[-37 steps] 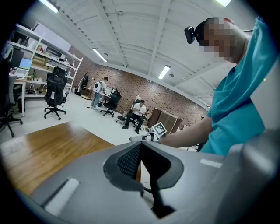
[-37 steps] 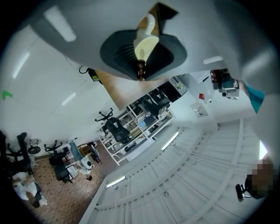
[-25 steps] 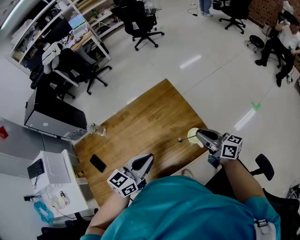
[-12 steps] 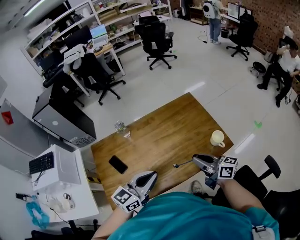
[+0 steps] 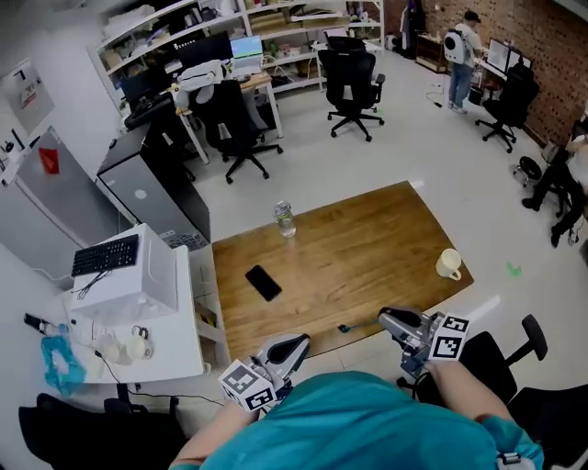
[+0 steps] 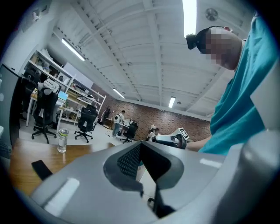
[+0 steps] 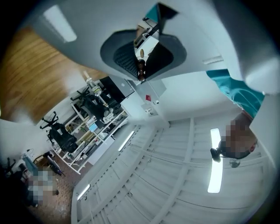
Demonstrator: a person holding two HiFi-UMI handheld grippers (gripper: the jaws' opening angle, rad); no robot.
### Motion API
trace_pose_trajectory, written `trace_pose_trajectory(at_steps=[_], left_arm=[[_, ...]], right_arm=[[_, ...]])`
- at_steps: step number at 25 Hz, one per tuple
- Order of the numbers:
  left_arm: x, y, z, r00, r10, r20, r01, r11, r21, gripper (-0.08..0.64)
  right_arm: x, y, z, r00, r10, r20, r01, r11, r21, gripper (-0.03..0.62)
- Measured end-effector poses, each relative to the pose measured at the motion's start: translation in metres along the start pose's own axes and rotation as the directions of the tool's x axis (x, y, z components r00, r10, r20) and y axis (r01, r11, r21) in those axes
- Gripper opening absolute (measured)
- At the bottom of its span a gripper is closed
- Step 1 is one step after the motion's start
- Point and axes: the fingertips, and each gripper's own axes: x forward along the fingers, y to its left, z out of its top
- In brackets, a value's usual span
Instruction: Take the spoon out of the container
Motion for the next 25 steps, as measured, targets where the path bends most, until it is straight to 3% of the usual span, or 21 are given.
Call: trace_pose_trajectory(at_steps=[7,11,14,20,25], left_arm=[[-0.028,-0.094,-0.014,0.993,0.114,-0.006,-0.114,0.993,0.014,-0.003],[-0.042,-0.144,-0.020,0.983,0.184,-0.007,-0.184,0.982,-0.041,-0.002],[-0.058,-0.175,-0.016,0.976,0.215,-0.016,-0.215,0.976,-0.029,-0.003],[-0.114,-0.205,0.001,0.964,0.264,0.030,-0.264,0.965,-0.008,-0.003],[-0.194,-0.202,0.016,0.965,0.257,0.056,-0.259,0.966,0.021,-0.003]], right_arm=[[-0.060,0.050,-0.020,0.997,0.077,-0.008,-0.077,0.997,0.014,0.048],[-0.088,0.079,-0.029,0.994,0.109,-0.027,-0.108,0.994,0.025,0.048],[-0.100,0.106,-0.038,0.991,0.131,-0.037,-0.130,0.991,0.037,0.048],[-0.087,0.163,-0.069,0.982,0.170,-0.078,-0.169,0.985,0.026,0.048],[-0.036,0.213,-0.115,0.978,0.185,-0.102,-0.186,0.983,0.000,0.049]])
